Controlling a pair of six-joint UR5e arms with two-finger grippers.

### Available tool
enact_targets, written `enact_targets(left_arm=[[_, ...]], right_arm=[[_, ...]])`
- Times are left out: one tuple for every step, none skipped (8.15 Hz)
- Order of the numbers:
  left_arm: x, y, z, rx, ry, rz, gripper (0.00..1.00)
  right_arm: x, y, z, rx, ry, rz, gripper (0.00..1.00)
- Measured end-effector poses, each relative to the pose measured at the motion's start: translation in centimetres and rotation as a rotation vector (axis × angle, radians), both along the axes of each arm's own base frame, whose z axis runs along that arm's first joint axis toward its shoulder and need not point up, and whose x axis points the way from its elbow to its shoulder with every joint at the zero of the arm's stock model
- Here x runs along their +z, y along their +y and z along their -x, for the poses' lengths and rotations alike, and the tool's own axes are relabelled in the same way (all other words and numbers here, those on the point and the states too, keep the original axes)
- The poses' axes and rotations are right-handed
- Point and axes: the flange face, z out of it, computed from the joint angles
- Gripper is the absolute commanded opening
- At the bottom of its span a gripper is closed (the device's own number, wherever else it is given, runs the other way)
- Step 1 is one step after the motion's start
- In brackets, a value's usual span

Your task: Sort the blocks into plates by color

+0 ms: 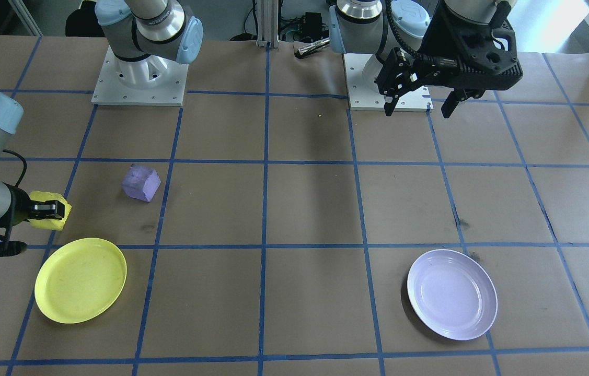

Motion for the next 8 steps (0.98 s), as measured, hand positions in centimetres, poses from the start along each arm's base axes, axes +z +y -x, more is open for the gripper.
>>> enact_targets(left_arm=[[0.0, 0.0, 0.0, 0.000, 0.000, 0.000, 1.00], [-0.1, -0.1, 0.0, 0.002, 0.000, -0.001, 1.00], [0.1, 0.0, 0.0, 0.003, -0.001, 0.001, 1.00], [0.1, 0.1, -0.1, 0.004, -0.002, 0.002, 1.00], [0.1, 0.1, -0.1, 0.003, -0.003, 0.001, 1.00], [0.1, 0.2, -0.1, 0.003, -0.003, 0.001, 1.00], [0.1, 0.2, 0.0, 0.002, -0.003, 0.001, 1.00], [0.1, 0.2, 0.0, 0.001, -0.003, 0.001, 1.00]], right_arm=[[2.7, -1.1, -0.1, 0.002, -0.005, 0.017, 0.00], [4.6, -2.3, -1.0, 0.010, -0.015, 0.038, 0.00], [5.9, -3.4, -2.7, 0.012, -0.015, 0.059, 0.00], [6.1, -4.4, -4.5, 0.014, -0.010, 0.071, 0.00], [5.6, -5.6, -5.4, 0.022, -0.005, 0.085, 0.00], [4.5, -7.0, -5.6, 0.029, 0.001, 0.100, 0.00], [3.5, -8.2, -5.6, 0.033, 0.002, 0.108, 0.00], [2.5, -9.3, -5.5, 0.035, 0.000, 0.109, 0.00]])
